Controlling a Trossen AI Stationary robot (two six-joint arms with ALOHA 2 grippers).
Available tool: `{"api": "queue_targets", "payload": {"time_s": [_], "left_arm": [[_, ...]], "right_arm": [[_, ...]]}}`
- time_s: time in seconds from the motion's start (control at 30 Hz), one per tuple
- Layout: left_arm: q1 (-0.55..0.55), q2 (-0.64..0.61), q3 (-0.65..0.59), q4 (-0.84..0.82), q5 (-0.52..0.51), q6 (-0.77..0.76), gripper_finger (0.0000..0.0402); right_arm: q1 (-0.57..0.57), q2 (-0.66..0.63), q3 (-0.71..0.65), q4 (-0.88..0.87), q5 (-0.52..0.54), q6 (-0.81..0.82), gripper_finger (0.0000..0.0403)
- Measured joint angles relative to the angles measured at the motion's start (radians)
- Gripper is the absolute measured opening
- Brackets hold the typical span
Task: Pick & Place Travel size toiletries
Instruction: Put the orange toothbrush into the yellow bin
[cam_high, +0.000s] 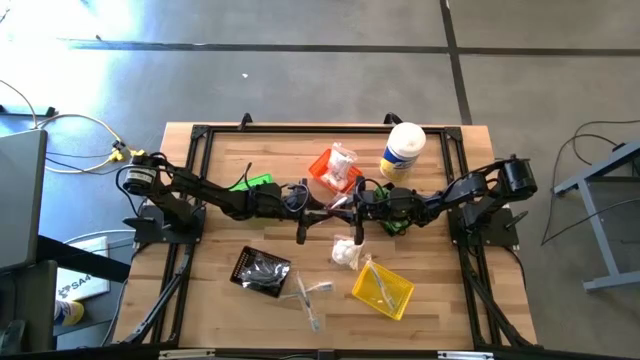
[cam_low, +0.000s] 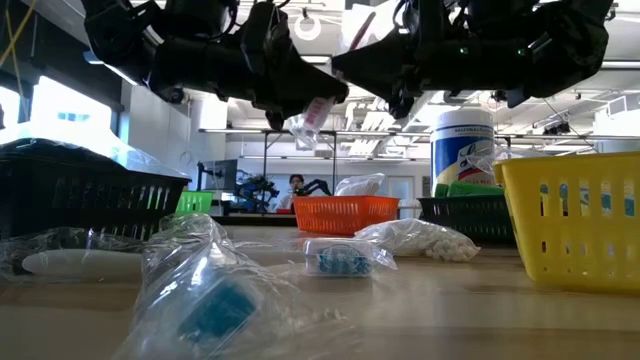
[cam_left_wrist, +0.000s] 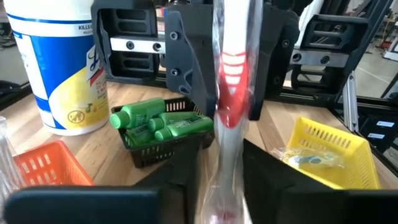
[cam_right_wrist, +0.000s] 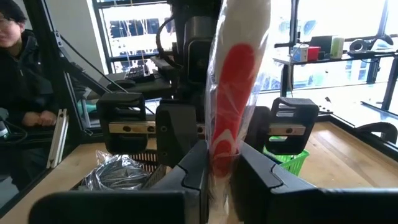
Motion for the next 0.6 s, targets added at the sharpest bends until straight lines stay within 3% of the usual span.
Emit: {"api": "queue_targets", "payload": {"time_s": [0.2, 0.37, 0.6], "left_arm": [[0.000, -0.001, 0.000, 0.013, 0.000, 0.000, 0.0152], [0.000, -0.025, 0.000, -0.004, 0.000, 0.002, 0.0160], [0.000, -0.082, 0.000, -0.078, 0.001, 0.043, 0.0161]], "right_arm": [[0.000, 0.000, 0.000, -0.013, 0.000, 0.000, 0.0046], [-0.002, -0.034, -0.001, -0.045, 0.003, -0.005, 0.0046], [-0.014, -0.148, -0.001, -0.227, 0.026, -0.008, 0.0046]]}}
